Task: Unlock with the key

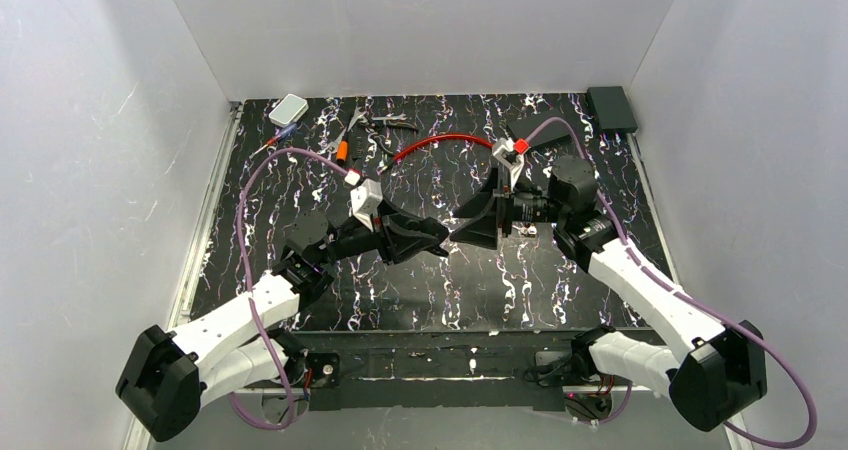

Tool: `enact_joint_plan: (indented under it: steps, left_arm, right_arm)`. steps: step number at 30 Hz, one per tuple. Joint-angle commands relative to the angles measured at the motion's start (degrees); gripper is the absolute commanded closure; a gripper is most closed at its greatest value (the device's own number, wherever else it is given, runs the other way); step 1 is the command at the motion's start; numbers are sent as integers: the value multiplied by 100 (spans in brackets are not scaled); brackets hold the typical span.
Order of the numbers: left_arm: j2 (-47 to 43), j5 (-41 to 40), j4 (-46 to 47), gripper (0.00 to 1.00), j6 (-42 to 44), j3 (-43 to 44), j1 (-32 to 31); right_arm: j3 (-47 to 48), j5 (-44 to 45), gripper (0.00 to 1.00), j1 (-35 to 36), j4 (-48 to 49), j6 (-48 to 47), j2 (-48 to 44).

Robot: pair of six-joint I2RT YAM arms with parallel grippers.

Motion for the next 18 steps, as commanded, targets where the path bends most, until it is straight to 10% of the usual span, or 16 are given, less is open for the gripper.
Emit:
enact_joint_plan:
  steps: [1,18]
  left_arm:
    - [12,446,739,100,-245,273,16]
    - [189,711,1050,100,-631,326,27]
  right_arm:
    - [541,-334,17,64,-196,-485,187]
    - [908,-651,37,675,-1255,-1413,714]
